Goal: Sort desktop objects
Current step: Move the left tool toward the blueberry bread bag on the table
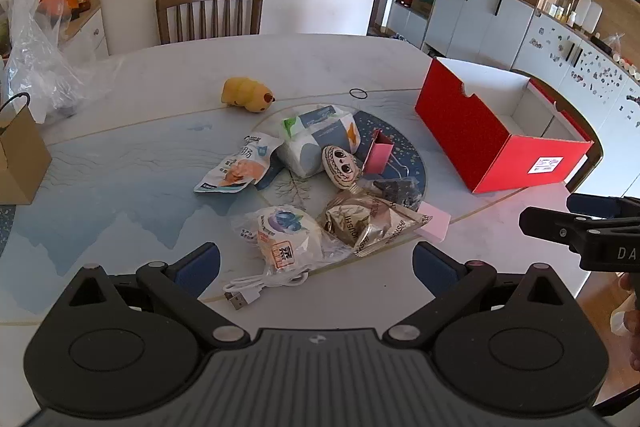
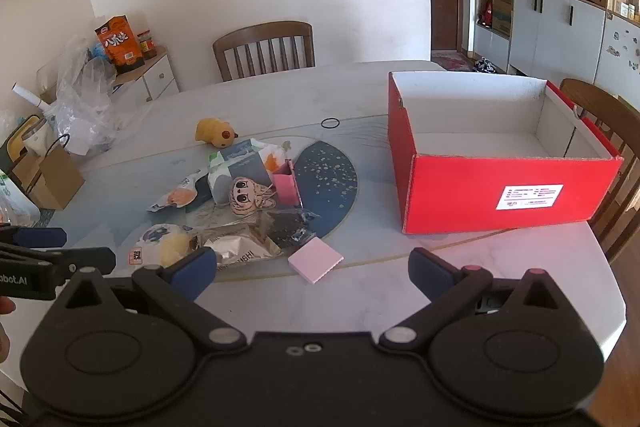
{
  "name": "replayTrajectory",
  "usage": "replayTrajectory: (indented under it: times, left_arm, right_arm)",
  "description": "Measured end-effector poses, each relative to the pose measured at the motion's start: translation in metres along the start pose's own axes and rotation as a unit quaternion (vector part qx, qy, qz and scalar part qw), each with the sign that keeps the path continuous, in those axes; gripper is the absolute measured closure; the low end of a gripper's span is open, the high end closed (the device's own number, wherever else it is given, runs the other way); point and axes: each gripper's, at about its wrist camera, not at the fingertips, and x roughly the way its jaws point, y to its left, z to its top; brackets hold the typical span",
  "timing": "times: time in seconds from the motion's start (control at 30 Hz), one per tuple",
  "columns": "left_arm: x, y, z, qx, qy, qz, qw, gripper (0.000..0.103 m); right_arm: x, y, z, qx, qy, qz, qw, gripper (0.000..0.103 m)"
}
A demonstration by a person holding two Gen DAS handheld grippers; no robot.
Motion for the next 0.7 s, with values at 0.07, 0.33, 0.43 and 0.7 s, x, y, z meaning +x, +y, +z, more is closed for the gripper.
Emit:
replayTrajectory:
  times: [0.07, 0.33, 0.43, 0.7]
  left_arm:
    - [0.001, 0.001, 0.0, -0.003, 0.002, -0.002, 1.0, 0.0]
    - [0.005, 0.002, 0.002, -0.004, 0.004, -0.002, 1.0, 0.0]
    - [0.006, 0.004, 0.003, -0.007, 0.005, -0.005, 1.0, 0.0]
    - [0.01, 0.003, 0.006, -0.002, 0.004, -0.004, 1.0, 0.0]
  right_arm:
    - [0.002, 0.001, 0.0, -0.004, 0.0, 0.001, 1.0, 0.001]
    - [0.01, 0.002, -0.001, -0.017, 0.003, 0.004, 1.0, 0.001]
    - [0.013, 0.004, -0.002, -0.023, 0.004, 0.003, 1.0, 0.001]
    - [0.021, 0.004, -0.004, -0.032, 0.005, 0.001, 0.999, 0.002]
